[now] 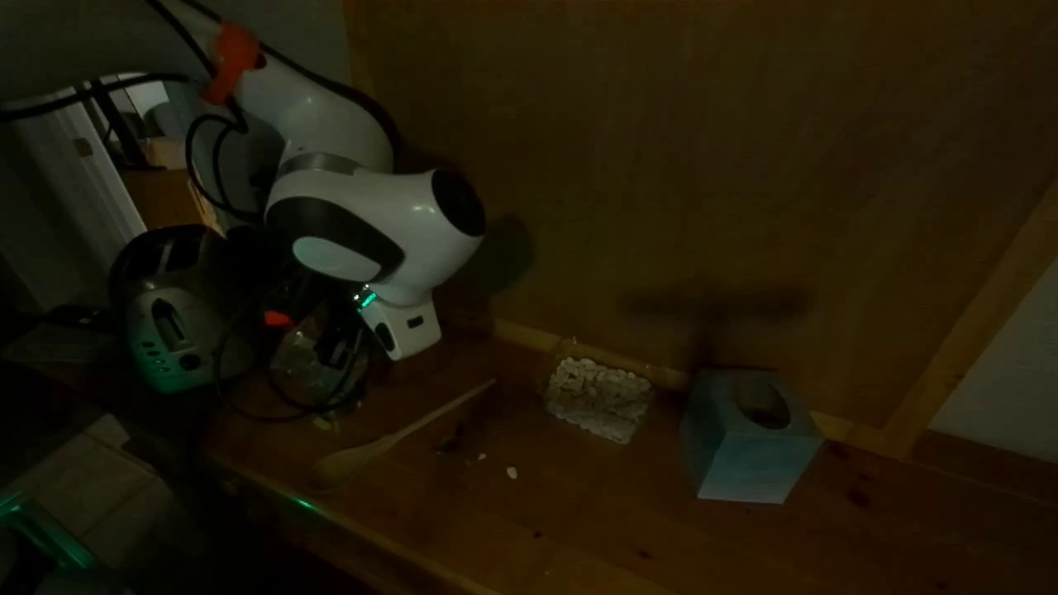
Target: Pour the contents in the packet into the silver bowl
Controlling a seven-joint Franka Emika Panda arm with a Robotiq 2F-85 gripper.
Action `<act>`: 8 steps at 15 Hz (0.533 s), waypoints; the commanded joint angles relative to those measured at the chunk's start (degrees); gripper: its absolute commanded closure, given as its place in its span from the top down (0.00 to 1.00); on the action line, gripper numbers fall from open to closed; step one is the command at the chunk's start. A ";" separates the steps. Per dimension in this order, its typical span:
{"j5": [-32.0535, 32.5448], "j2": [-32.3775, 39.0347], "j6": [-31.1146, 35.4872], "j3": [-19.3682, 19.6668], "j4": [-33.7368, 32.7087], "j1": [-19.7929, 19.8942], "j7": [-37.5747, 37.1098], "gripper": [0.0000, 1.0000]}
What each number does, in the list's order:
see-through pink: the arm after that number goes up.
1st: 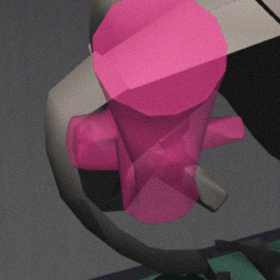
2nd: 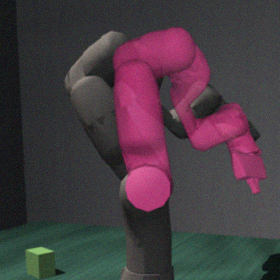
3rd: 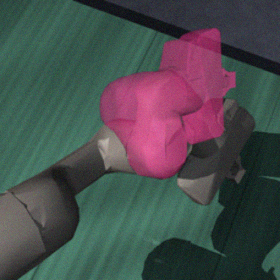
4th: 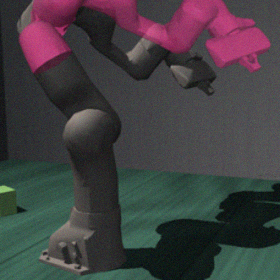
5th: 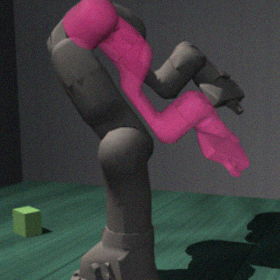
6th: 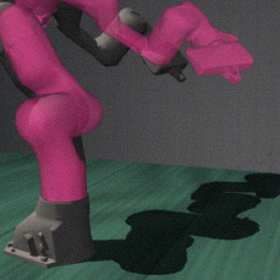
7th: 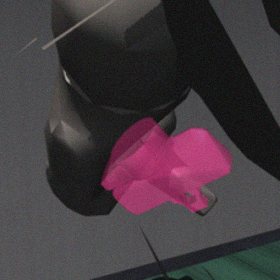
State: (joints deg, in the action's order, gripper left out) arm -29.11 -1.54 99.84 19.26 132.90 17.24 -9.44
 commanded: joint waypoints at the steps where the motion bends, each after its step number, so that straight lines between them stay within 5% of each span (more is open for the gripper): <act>1: -2.01 0.98 -1.78 -0.11 -1.17 0.51 1.93 0.01; 8: -1.53 1.39 1.23 -0.42 -0.97 0.32 -0.70 0.01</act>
State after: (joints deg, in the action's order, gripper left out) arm -29.34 -1.27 99.94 19.25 132.87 17.23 -8.97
